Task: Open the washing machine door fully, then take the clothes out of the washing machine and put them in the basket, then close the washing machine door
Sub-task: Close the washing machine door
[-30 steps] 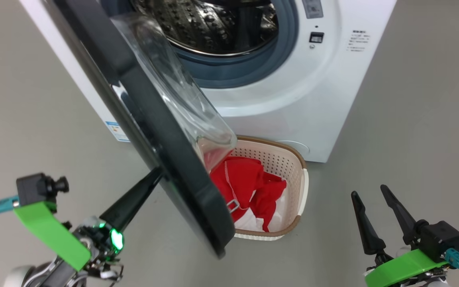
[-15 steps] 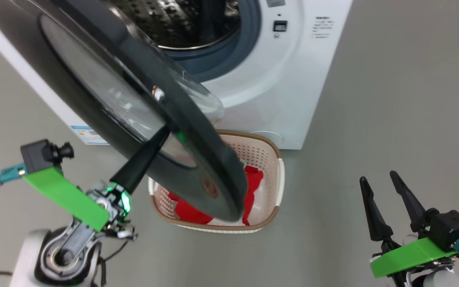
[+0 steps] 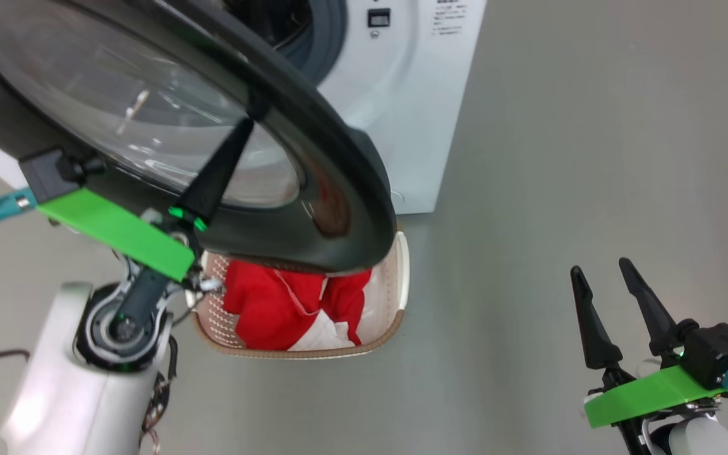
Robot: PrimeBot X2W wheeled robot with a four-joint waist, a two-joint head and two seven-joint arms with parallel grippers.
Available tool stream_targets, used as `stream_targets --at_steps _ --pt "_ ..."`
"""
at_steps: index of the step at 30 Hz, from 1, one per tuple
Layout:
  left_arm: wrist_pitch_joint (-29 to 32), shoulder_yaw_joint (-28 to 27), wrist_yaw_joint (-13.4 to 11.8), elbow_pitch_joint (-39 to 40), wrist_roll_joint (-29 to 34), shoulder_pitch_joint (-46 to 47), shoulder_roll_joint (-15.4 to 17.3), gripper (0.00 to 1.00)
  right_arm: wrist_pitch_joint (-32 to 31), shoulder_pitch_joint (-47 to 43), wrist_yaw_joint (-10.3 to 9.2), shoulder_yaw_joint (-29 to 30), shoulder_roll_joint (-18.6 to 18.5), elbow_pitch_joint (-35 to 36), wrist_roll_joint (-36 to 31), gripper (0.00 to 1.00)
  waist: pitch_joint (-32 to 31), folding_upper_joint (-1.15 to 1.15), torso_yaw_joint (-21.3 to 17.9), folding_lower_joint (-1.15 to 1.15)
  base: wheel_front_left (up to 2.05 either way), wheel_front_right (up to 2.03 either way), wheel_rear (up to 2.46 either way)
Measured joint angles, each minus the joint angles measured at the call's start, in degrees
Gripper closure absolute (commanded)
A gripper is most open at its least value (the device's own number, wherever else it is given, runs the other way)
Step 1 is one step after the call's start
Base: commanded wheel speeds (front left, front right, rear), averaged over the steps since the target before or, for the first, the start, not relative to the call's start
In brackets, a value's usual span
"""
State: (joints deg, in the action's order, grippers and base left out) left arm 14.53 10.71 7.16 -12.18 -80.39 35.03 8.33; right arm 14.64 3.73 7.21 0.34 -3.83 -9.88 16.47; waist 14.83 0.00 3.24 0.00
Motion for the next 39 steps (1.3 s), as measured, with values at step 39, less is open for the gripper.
stream_targets --at_steps 39 --pt "-23.5 14.1 0.0 -13.4 -4.5 7.2 7.8 1.00 0.0 1.1 0.00 0.9 1.0 0.2 -0.3 0.00 0.5 0.00 -5.5 0.00 0.00 0.00 0.00"
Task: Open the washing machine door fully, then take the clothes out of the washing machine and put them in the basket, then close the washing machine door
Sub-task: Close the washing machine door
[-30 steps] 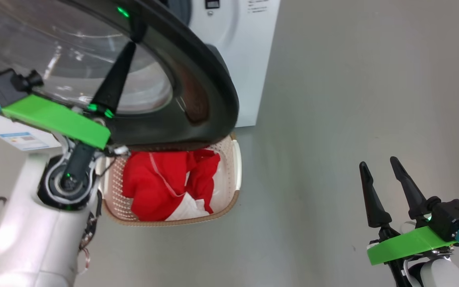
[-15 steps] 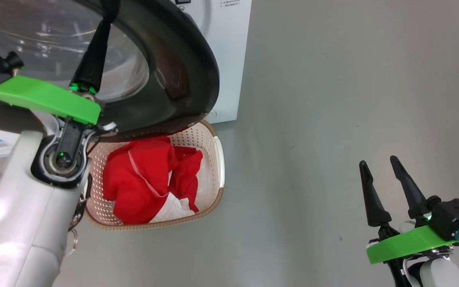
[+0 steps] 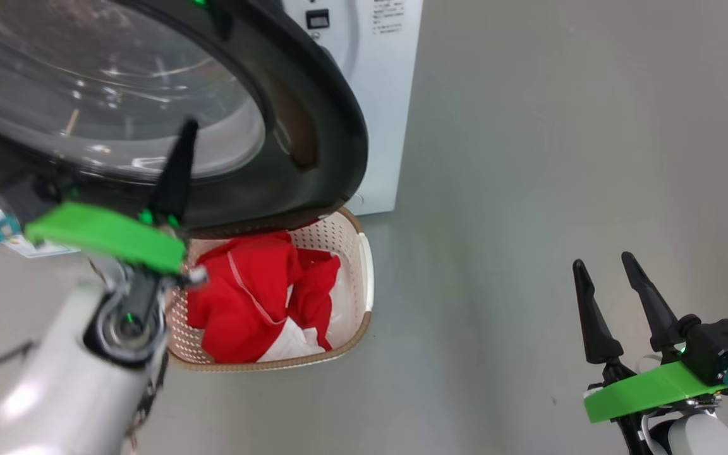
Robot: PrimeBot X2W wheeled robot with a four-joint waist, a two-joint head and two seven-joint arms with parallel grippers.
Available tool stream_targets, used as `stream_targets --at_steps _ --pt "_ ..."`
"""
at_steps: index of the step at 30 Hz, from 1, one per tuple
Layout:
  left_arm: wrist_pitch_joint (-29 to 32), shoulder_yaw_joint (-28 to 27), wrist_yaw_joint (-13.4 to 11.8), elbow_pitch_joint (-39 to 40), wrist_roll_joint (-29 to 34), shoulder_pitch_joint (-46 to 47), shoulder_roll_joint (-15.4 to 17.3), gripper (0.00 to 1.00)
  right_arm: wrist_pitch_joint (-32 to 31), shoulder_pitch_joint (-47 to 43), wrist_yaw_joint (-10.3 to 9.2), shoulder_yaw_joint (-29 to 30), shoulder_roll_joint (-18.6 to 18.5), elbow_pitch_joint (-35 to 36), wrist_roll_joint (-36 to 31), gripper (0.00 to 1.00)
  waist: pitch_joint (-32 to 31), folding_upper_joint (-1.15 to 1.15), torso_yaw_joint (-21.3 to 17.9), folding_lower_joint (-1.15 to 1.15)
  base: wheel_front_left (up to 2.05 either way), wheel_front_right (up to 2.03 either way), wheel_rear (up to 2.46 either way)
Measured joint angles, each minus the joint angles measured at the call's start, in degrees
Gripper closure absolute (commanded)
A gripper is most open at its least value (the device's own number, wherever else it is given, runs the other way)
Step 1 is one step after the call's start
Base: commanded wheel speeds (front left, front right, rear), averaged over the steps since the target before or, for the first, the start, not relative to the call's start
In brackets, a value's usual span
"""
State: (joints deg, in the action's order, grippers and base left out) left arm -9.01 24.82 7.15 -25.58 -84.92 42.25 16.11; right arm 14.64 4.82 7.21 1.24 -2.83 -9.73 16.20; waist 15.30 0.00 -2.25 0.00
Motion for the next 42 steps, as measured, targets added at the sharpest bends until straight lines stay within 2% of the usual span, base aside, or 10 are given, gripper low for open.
stream_targets --at_steps 8,13,27,31,32,34,36,38,39,42 --pt "-3.5 3.7 0.0 2.1 0.3 -9.1 1.5 1.00 0.0 -1.4 0.00 0.2 -0.5 -0.2 -0.1 0.00 -2.2 0.00 2.2 0.00 0.00 0.00 0.00" --pt "-5.3 5.0 0.0 1.5 5.3 -13.9 3.0 1.00 0.0 -2.4 0.00 0.8 -0.7 -0.5 -0.1 0.00 -3.5 0.00 3.5 0.00 0.00 0.00 0.00" --pt "-5.3 -12.7 0.0 4.8 40.2 -28.0 -1.8 1.00 0.0 -4.7 0.00 2.1 -0.9 -0.5 0.4 0.00 -5.2 0.00 5.4 0.00 0.00 0.00 0.00" --pt "-5.3 -17.6 0.0 6.5 50.3 -31.5 -4.8 1.00 0.0 -4.9 0.00 2.5 -0.9 -0.5 0.4 0.00 -5.3 0.00 5.3 0.00 0.00 0.00 0.00" --pt "-5.3 -18.5 0.0 6.7 52.6 -32.4 -5.4 0.93 0.0 -5.0 0.00 2.7 -0.9 -0.5 0.4 0.00 -5.4 0.00 5.3 0.00 0.00 0.00 0.00" --pt "-5.3 -20.7 0.0 7.2 55.4 -33.9 -6.9 0.61 0.0 -5.4 0.00 3.0 -0.9 -0.4 0.4 0.00 -5.5 0.00 5.2 0.00 0.00 0.00 0.00" --pt "-5.3 -21.8 0.0 7.6 58.2 -35.0 -7.8 0.44 0.0 -6.0 0.00 3.2 -0.9 -0.4 0.4 0.00 -5.6 0.00 5.2 0.00 0.00 0.00 0.00" --pt "-5.3 -23.1 0.0 8.2 60.5 -35.9 -8.8 0.05 0.0 -6.0 0.00 3.4 -0.9 -0.4 0.4 0.00 -5.7 0.00 5.2 0.00 0.00 0.00 0.00" --pt "-5.3 -23.6 0.0 8.6 61.2 -36.3 -9.0 0.00 0.0 -6.1 0.00 3.4 -0.9 -0.5 0.4 0.00 -5.9 0.00 5.2 0.00 0.00 0.00 0.00" --pt "-5.3 -25.6 0.0 9.3 63.7 -37.4 -9.9 0.00 0.0 -6.3 0.00 3.4 -0.9 -0.5 0.4 0.00 -6.2 0.00 5.1 0.00 0.00 0.00 0.00"
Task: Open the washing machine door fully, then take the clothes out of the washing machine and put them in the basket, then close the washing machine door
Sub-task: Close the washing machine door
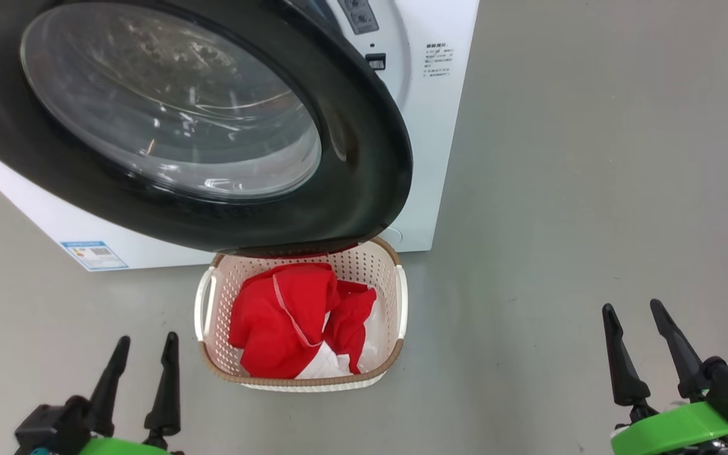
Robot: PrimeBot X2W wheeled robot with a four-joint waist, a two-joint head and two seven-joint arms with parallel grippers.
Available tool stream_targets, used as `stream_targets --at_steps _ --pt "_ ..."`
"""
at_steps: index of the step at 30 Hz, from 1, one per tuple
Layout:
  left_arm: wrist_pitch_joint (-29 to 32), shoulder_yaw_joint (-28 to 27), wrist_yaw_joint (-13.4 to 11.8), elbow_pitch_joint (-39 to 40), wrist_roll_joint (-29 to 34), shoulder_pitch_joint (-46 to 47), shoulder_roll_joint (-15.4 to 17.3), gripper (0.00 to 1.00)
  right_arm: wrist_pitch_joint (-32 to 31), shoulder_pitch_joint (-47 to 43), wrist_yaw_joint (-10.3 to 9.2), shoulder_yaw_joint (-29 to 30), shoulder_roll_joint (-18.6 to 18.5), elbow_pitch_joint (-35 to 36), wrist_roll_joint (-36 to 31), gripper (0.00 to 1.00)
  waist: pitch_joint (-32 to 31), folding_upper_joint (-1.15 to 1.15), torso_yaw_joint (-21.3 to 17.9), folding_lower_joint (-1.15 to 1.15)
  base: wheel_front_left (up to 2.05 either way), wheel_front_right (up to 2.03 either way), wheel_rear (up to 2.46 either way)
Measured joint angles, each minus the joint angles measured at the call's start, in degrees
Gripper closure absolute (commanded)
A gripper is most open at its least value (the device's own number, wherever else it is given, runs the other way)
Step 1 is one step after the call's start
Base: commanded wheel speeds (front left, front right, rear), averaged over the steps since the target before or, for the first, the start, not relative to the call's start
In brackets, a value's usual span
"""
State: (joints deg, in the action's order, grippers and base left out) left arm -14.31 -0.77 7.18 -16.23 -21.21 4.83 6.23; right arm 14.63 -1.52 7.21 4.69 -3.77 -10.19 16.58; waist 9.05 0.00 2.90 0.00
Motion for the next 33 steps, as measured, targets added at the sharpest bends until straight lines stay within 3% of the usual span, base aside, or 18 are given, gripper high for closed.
stream_targets --at_steps 16,33 --pt "0.0 -6.3 0.0 5.4 9.0 -7.5 -3.4 0.00 0.0 -3.1 0.00 0.7 0.0 -0.2 0.0 0.00 -2.2 0.00 -0.1 0.00 0.00 0.00 0.00" --pt "0.0 -7.2 0.0 6.2 9.8 -8.5 -3.7 0.00 0.0 -3.1 0.00 1.0 0.0 -0.1 0.0 0.00 -2.3 0.00 0.7 0.00 0.00 0.00 0.00"
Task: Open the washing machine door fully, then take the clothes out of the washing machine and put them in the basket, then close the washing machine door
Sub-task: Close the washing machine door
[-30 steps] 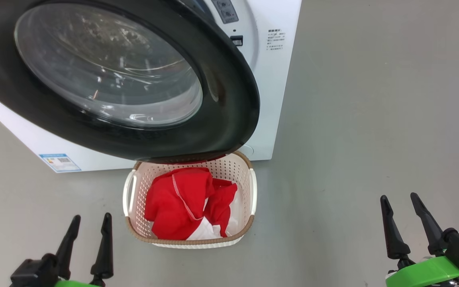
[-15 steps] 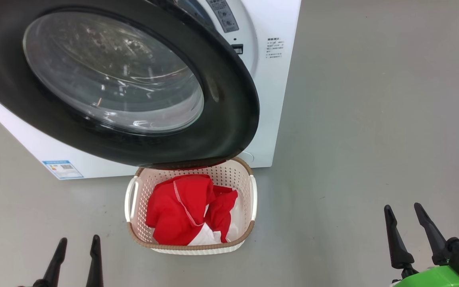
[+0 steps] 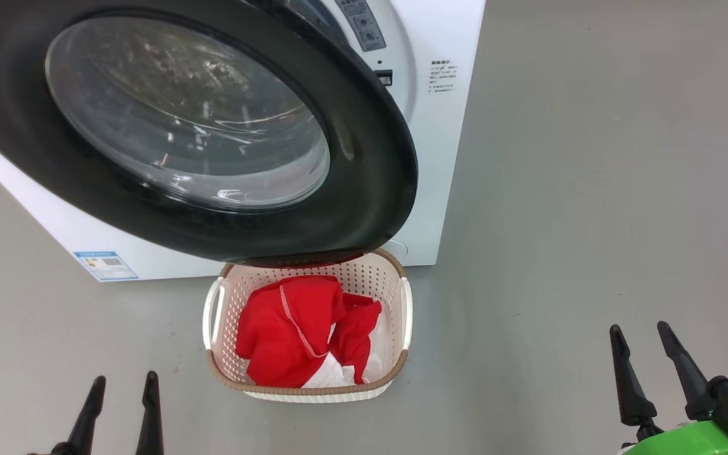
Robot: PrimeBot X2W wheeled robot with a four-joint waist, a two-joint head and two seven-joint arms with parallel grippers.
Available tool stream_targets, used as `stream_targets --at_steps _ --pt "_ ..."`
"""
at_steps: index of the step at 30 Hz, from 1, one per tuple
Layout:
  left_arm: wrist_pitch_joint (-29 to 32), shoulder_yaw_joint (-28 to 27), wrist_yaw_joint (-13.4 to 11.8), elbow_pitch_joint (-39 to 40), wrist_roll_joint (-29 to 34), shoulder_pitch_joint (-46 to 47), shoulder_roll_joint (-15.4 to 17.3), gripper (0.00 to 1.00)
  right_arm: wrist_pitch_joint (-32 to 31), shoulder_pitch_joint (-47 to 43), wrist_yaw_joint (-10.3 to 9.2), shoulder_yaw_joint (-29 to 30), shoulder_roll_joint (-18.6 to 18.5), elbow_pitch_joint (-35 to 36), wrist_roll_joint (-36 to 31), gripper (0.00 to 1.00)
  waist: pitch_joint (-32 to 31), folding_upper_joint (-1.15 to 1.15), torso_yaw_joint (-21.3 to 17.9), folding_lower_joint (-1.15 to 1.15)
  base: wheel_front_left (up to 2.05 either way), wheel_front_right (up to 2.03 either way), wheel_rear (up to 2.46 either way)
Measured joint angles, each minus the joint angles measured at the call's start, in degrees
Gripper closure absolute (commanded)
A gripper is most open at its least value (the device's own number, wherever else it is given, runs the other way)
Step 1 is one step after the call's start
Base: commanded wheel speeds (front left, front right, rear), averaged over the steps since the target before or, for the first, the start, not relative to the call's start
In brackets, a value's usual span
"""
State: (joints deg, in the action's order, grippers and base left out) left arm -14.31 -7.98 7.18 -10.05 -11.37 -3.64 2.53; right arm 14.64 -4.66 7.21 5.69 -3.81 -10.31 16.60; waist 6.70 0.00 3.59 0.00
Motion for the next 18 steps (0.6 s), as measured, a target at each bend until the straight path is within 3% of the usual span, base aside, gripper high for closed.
stream_targets --at_steps 1,2,3,4,12,18 --pt "0.0 0.1 0.0 0.0 -0.2 0.0 0.0 0.00 0.0 0.0 0.00 -0.1 0.0 0.0 0.0 0.00 0.0 0.00 0.1 0.00 0.00 0.00 0.00" --pt "0.0 0.1 0.0 0.0 -0.3 0.0 0.0 0.00 0.0 0.0 0.00 -0.4 -0.1 0.1 0.1 0.15 0.1 0.00 0.2 0.00 0.00 0.00 0.00" --pt "0.0 0.2 0.0 0.0 -0.3 0.0 0.0 0.00 0.0 0.0 0.00 -0.8 -0.1 0.2 0.1 0.65 0.1 0.00 0.4 0.00 0.00 0.00 0.00" --pt "0.0 0.2 0.0 0.0 -0.5 0.1 0.0 0.00 0.0 0.1 0.00 -1.1 -0.2 0.2 0.1 0.98 0.1 0.00 0.5 0.00 0.00 0.00 0.00" --pt "0.0 1.4 0.0 -0.9 -2.3 0.5 -0.1 0.00 0.0 1.4 0.00 -4.3 -0.9 -1.0 1.0 1.00 0.6 0.00 2.5 0.00 0.00 0.00 0.00" --pt "0.0 3.4 0.0 -1.5 -3.5 1.8 -0.1 0.00 0.0 7.7 0.00 -7.9 -1.5 -2.4 1.0 1.00 1.3 0.00 5.0 0.00 0.00 0.00 0.00"
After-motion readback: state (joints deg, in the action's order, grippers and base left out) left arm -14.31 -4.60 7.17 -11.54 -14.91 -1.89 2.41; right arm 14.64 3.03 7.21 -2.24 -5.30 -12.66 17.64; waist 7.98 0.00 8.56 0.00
